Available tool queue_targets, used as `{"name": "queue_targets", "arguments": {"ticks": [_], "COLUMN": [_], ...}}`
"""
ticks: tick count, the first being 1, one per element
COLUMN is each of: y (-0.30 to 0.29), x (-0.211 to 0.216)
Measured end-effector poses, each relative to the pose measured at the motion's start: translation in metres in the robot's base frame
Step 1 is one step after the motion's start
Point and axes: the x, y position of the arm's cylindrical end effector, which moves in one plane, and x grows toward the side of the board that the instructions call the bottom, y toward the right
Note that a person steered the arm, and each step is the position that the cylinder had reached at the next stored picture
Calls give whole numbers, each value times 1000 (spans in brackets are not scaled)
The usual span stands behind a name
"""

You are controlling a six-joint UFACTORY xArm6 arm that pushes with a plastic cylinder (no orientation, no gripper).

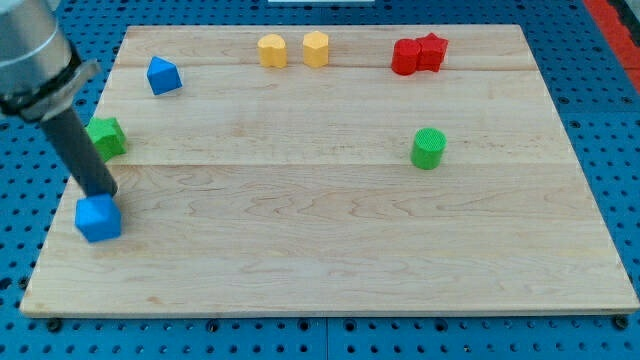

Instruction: Put the blue triangle into the blue cube

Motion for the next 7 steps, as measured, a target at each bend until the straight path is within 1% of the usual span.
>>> {"name": "queue_targets", "arguments": {"ticks": [1,2,3,4,5,6,7], "y": [25,88,102,65,17,33,36], "x": [8,-78,-184,-235,-259,-205,-119]}}
